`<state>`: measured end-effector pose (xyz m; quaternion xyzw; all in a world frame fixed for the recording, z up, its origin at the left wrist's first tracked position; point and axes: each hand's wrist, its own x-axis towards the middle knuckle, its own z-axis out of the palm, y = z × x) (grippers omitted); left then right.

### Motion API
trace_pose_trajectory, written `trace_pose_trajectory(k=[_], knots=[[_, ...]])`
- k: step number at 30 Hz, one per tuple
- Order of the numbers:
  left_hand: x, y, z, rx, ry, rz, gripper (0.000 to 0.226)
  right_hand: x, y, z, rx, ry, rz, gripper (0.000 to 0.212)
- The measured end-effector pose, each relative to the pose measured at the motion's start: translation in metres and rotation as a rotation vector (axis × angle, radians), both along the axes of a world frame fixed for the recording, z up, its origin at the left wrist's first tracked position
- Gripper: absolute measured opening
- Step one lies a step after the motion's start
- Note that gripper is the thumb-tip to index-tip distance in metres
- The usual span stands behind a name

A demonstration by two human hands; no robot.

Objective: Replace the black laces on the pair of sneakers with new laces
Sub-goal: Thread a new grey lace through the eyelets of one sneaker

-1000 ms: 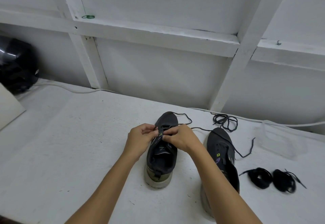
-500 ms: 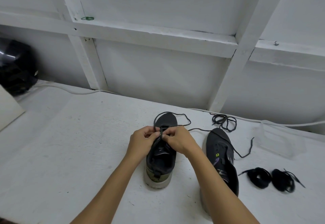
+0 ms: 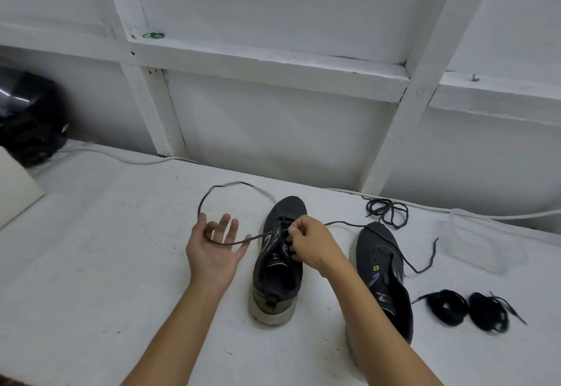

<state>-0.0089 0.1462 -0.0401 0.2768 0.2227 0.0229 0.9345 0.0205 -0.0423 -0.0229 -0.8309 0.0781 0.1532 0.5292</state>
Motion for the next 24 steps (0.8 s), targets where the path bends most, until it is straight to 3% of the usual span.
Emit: trace_pose_trajectory(k=[3,4,6,10,13,15,17,19,22,24], knots=[[-0.006,-0.007,-0.005,0.534,-0.052,-0.286,0.02,-0.001,0.001,0.006,0.039,0.014,-0.013,0.013],[-0.009,-0.011,-0.009,0.67,-0.087,-0.388,0.035,-0.001,0.001,0.008,0.075,0.013,-0.03,0.014],[-0.013,-0.02,-0.015,0.821,-0.133,-0.506,0.056,-0.003,0.0,0.014,0.189,0.031,-0.066,0.015],[-0.009,-0.033,-0.016,1.141,-0.039,-0.463,0.039,-0.005,-0.005,0.023,0.443,0.071,-0.138,0.02],[-0.009,-0.035,-0.011,1.186,0.02,-0.438,0.031,0.002,-0.013,0.031,0.744,0.07,-0.374,0.02],[-0.01,-0.035,-0.01,1.247,0.023,-0.454,0.028,0.007,-0.02,0.034,0.473,-0.006,-0.31,0.019],[-0.009,-0.035,-0.009,1.294,0.018,-0.443,0.025,0.007,-0.019,0.033,-0.013,-0.074,-0.036,0.033],[-0.011,-0.036,-0.009,1.302,0.008,-0.435,0.025,0.006,-0.014,0.029,-0.316,-0.11,0.184,0.03],[-0.014,-0.035,-0.007,1.333,0.003,-0.425,0.028,0.006,-0.01,0.025,-0.438,-0.146,0.217,0.012],[-0.015,-0.036,-0.005,1.385,-0.012,-0.408,0.025,0.005,-0.01,0.026,-0.472,-0.141,0.224,0.013]])
